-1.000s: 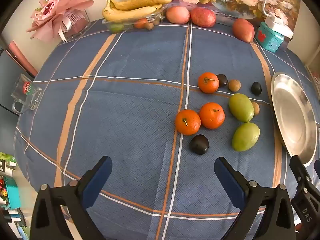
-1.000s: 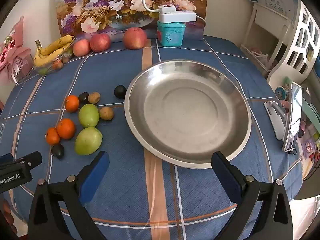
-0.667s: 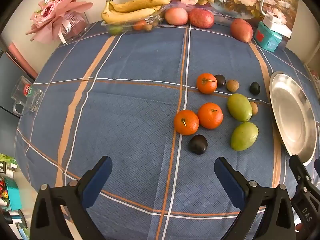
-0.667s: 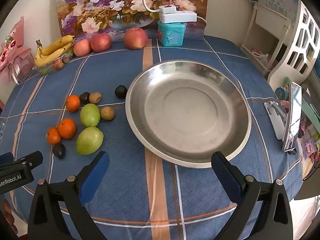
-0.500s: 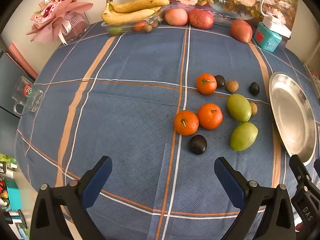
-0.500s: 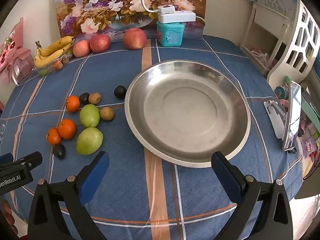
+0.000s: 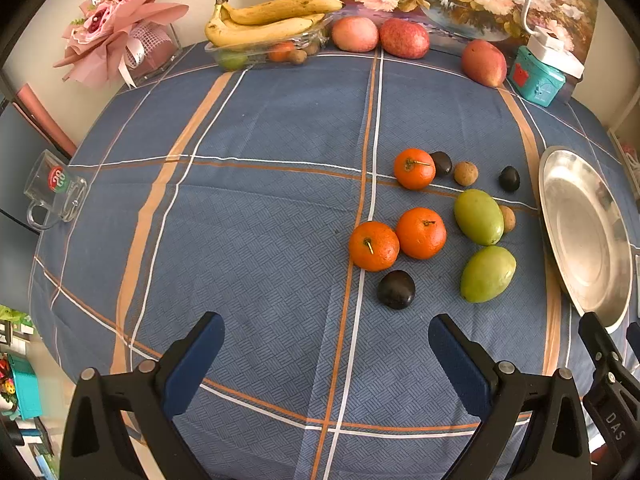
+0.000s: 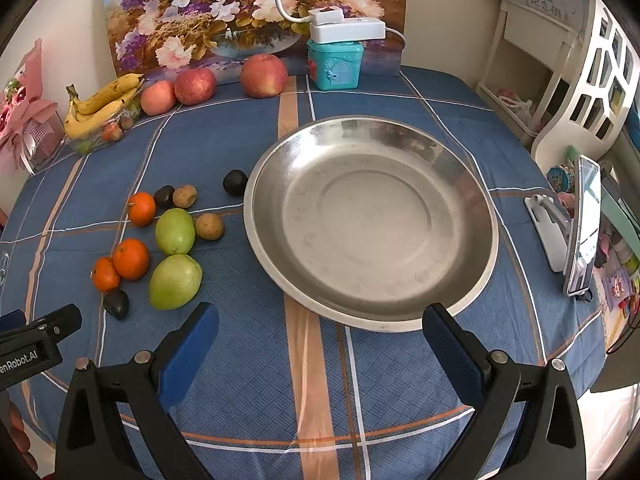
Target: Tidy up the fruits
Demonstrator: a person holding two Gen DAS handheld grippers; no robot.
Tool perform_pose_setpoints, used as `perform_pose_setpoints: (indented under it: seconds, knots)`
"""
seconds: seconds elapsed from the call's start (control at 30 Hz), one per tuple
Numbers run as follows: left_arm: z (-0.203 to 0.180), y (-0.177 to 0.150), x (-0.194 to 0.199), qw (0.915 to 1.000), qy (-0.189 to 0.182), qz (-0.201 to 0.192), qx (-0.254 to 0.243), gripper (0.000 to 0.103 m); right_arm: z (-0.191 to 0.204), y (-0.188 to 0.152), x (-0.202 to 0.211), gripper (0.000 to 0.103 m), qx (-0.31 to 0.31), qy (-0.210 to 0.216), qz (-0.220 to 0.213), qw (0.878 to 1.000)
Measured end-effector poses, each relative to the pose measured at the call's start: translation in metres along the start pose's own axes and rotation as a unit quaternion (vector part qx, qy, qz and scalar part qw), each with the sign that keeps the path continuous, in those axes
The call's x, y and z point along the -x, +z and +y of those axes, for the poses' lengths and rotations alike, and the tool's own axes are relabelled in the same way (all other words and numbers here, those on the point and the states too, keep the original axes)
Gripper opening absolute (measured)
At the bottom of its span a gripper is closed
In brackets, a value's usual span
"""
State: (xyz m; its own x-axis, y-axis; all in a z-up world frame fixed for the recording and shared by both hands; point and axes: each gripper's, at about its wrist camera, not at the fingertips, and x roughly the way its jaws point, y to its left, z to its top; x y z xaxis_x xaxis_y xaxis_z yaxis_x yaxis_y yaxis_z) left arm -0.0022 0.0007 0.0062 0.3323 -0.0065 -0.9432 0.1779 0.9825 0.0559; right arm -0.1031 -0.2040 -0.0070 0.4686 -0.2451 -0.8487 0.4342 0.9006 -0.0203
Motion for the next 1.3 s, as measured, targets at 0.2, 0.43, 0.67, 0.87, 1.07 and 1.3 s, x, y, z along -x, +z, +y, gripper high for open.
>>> perform_pose_setpoints:
  seconds: [0.2,0.43,0.67,0.87,1.07,1.3]
  knots:
    - [-0.0003,-0.0005,-0.0004,1.0,0.0,0.001,0.001,0.103,0.0003,-0.0001,-0.0004,0.101,-0.001,-0.001,0.0,1.0]
    - [0.0,-0.002,-0.0006,1.0,-0.003,0.002,0.004,0.103,0.0008,-0.0019,-0.0027,0.102,-0.003,-0.001,0.004,1.0]
    - [-0.0016,-0.0029,-0.0011,1.0,-0.004,0.004,0.006,0.103,0.0008,-0.0025,-0.0035,0.101,-0.003,-0.001,0.007,1.0]
    - [-0.0019,-0.0021,-0.0017,0.9999,-0.01,0.009,0.009,0.103,0.0008,-0.0025,-0.0036,0.102,-0.003,-0.001,0.01,1.0]
    - [-0.002,-0.001,-0.0018,0.9998,-0.014,0.012,0.012,0.103,0.0015,-0.0023,-0.0041,0.101,-0.002,-0.001,0.014,1.0]
    - [-0.0022,-0.0005,-0.0014,0.9997,-0.018,0.011,0.015,0.103,0.0017,-0.0021,-0.0046,0.101,-0.002,-0.002,0.014,1.0]
